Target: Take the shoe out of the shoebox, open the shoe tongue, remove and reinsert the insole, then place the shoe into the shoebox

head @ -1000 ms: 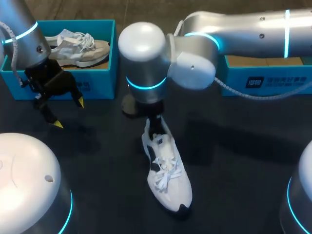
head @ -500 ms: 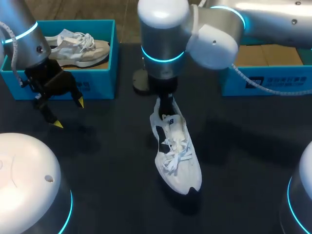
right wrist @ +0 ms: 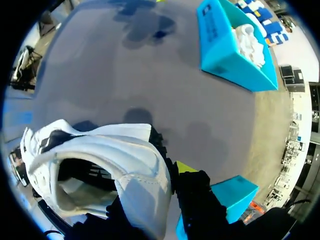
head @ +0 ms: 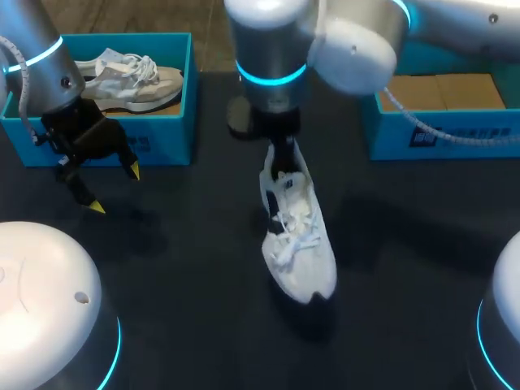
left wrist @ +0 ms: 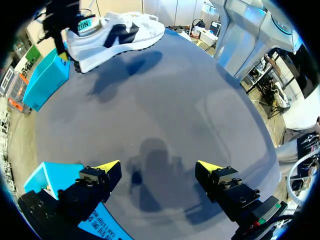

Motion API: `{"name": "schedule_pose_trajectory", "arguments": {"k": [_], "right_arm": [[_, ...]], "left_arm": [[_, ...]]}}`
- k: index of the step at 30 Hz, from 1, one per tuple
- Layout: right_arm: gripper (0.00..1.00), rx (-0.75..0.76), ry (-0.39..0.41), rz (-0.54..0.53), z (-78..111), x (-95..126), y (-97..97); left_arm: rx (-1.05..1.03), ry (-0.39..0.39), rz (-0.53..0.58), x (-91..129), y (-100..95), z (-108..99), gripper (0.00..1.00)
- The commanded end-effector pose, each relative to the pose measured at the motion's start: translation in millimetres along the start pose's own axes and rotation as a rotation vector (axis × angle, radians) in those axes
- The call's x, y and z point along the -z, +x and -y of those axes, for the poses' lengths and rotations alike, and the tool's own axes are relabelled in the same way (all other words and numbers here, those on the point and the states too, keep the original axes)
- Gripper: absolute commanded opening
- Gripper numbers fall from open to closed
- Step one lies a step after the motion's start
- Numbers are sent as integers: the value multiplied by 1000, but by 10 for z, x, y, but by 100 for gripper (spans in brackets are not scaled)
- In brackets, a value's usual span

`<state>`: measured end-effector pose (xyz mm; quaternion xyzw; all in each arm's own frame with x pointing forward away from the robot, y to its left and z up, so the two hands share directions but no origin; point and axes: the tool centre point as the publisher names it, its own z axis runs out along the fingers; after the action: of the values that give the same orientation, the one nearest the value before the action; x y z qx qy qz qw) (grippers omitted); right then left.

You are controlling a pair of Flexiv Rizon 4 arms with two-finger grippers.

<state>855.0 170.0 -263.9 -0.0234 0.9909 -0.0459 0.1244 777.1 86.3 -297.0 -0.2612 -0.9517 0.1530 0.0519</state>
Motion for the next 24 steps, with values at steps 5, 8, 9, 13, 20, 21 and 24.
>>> {"name": "schedule_pose_trajectory", "arguments": {"k": [5,8,9,13,20,21,24], "right_arm": [[0,10,42,-28,416,216,-392],[0,5,69,-34,631,229,-608],[0,2,81,-43,704,230,-681],[0,-4,95,-44,924,226,-933],[0,-4,95,-44,924,226,-933],[0,-4,95,-44,924,226,-933],[0,-4,95,-44,924,226,-933]], "left_arm": [[-1,-1,2,-4,10,-3,100],[-1,-1,2,-4,10,-3,100],[-1,-1,2,-4,10,-3,100],[-1,-1,2,-4,10,-3,100],[-1,-1,2,-4,10,-3,100],[-1,-1,2,-4,10,-3,100],[-1,-1,2,-4,10,-3,100]]}}
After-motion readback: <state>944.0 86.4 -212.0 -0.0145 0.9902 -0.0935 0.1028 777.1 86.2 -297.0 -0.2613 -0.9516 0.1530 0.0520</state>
